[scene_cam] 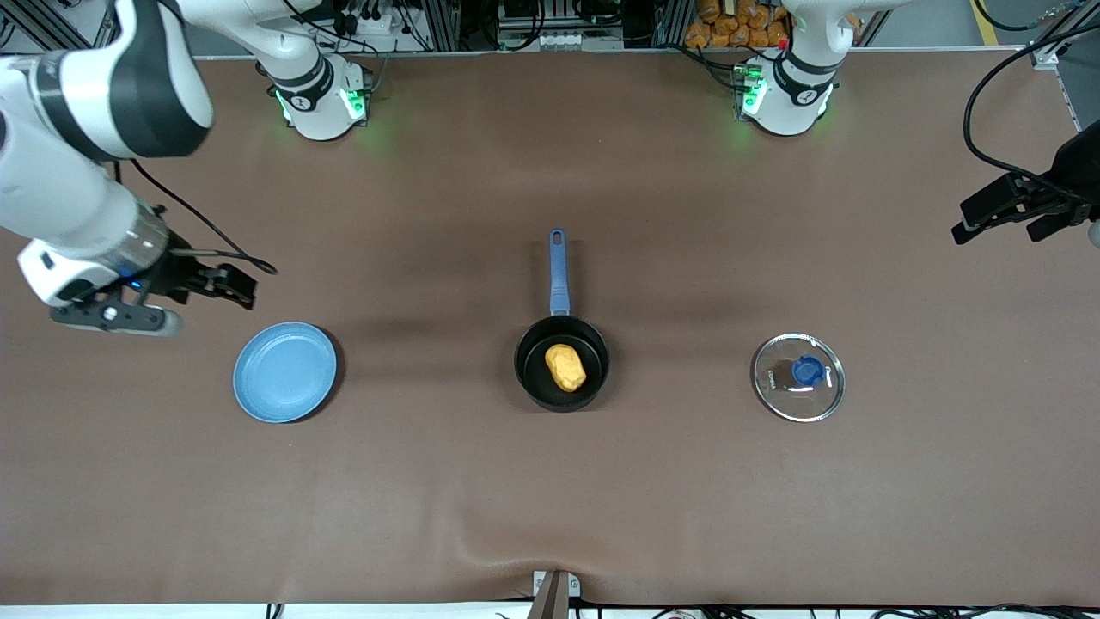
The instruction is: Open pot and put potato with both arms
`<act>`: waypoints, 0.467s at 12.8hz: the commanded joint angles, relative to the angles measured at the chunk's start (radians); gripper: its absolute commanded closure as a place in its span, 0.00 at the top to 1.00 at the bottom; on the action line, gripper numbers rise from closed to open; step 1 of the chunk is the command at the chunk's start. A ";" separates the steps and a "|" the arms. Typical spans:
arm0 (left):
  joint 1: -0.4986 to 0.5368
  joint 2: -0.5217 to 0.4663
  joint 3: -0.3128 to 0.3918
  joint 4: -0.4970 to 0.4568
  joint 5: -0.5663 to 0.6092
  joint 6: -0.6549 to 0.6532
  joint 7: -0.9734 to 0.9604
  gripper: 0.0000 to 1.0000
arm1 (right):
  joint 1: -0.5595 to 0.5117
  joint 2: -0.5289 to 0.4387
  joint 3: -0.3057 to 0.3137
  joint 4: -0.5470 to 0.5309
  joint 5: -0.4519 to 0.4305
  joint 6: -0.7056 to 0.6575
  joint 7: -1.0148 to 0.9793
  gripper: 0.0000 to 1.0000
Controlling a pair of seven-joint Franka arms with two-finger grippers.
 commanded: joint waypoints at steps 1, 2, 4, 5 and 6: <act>-0.005 0.023 0.003 0.066 0.033 -0.043 -0.009 1.00 | -0.051 -0.119 0.020 -0.127 -0.008 0.032 -0.058 1.00; -0.014 0.021 0.021 0.066 0.033 -0.043 -0.009 1.00 | -0.055 -0.145 0.020 -0.150 -0.008 0.034 -0.066 1.00; -0.059 0.011 0.058 0.065 0.047 -0.043 -0.007 1.00 | -0.052 -0.186 0.020 -0.170 -0.008 0.022 -0.065 1.00; -0.071 0.004 0.058 0.057 0.089 -0.043 0.003 1.00 | -0.052 -0.203 0.020 -0.169 -0.008 -0.007 -0.063 1.00; -0.092 -0.006 0.060 0.051 0.122 -0.043 0.008 1.00 | -0.052 -0.221 0.020 -0.169 -0.008 -0.024 -0.063 1.00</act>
